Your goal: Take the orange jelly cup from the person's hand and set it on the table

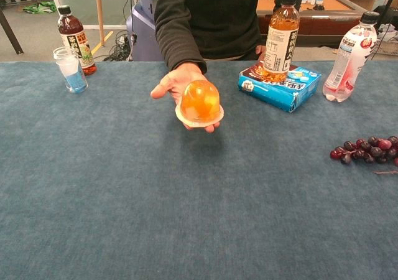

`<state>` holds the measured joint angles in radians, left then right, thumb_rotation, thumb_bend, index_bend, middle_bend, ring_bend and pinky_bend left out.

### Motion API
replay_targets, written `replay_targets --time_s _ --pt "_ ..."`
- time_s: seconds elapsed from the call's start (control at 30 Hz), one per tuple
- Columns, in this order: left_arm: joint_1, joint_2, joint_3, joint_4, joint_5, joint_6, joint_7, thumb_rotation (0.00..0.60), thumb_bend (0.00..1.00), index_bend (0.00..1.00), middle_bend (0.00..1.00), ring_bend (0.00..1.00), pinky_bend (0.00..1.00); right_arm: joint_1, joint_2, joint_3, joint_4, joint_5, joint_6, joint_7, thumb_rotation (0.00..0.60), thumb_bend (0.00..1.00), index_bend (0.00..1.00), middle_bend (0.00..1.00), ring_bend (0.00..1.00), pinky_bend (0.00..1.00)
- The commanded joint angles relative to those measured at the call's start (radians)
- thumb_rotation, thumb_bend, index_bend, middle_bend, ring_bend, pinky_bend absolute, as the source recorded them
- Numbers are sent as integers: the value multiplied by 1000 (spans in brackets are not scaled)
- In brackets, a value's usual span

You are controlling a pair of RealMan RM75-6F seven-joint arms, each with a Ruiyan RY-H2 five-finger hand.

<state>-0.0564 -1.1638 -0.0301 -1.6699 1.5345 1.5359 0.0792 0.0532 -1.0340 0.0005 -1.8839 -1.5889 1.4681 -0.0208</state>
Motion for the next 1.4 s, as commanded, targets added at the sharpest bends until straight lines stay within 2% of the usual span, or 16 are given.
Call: replay_targets --time_s 0.03,0.43,0.63,0.97,1.23,1.4 --pt "-1 0 0 1 1 0 1 600 171 411 338 290 217 0 1 -1 -1 3 -4 -2 600 216 0 79 0 120" --pt "0 5 -1 -2 0 2 1 600 171 411 338 290 217 12 5 -1 -10 -11 -16 -8 600 216 0 79 0 120" --pt "1 13 0 -7 3 4 1 600 171 411 338 290 217 58 17 17 -50 -6 -74 -63 600 216 0 79 0 120" --pt "7 12 4 -7 8 12 -7 600 171 411 338 290 217 240 31 123 -197 140 -295 -203 600 216 0 93 0 120" --pt "9 13 3 -4 8 15 -11 600 171 411 338 290 217 403 -43 211 -197 306 -436 -285 600 216 50 108 0 120" --pt "10 11 2 0 6 17 -15 600 171 411 338 290 217 508 -106 256 -162 425 -508 -315 600 216 84 164 0 120"
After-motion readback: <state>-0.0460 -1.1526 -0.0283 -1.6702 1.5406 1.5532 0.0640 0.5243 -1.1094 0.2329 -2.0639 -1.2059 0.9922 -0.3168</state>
